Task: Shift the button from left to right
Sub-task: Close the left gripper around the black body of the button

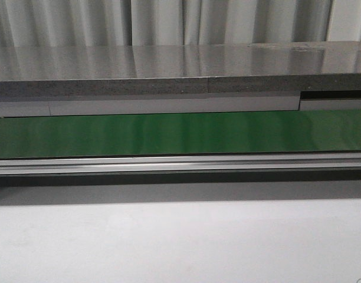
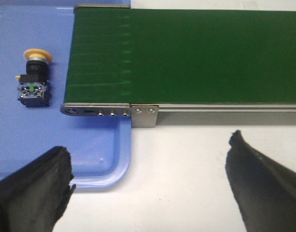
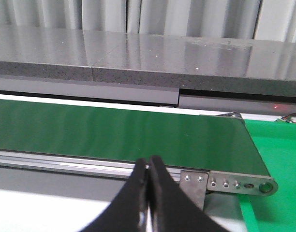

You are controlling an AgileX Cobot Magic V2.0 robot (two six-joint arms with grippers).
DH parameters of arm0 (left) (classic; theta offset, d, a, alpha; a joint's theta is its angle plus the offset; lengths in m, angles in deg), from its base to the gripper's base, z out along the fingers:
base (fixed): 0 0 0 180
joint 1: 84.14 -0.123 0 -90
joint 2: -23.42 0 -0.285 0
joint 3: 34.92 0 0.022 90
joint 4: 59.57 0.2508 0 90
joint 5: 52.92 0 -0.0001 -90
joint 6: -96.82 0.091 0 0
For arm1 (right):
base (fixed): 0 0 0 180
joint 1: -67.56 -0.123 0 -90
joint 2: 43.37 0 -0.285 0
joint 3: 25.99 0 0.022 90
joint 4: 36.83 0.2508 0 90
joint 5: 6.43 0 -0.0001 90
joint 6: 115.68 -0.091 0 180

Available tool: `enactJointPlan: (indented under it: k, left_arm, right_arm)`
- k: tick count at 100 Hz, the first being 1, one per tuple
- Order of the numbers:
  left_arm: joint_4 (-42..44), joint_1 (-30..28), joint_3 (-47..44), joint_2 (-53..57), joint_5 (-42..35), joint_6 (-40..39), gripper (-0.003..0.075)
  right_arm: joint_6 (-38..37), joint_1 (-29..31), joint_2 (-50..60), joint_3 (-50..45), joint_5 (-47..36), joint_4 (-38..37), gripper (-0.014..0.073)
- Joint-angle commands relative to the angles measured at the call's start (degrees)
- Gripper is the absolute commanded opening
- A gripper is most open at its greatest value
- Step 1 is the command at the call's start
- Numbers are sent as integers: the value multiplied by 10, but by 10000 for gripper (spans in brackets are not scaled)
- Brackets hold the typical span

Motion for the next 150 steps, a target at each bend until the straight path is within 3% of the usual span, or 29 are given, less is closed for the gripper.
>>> enactJointPlan:
  k: [1,29,69,106,150]
  left_arm:
    - [-3,-22,36,-18,-32,-6,606]
    - [-2,-115,132,-146,-19,-6,606]
    - [3,-188,276,-380,-27,-6,606]
    - [12,-193,341,-527,-26,-2,606]
    - [22,-193,369,-596,-28,-2,579]
  right_arm:
    - [1,-1,11,9,-44,-6,-67]
    - [1,-1,11,9,-44,-6,-67]
    - [1,-1,11,9,-44,-6,-67]
    - [1,-1,11,9,-44,-6,-67]
    - [1,-1,11,9,-44,-6,-67]
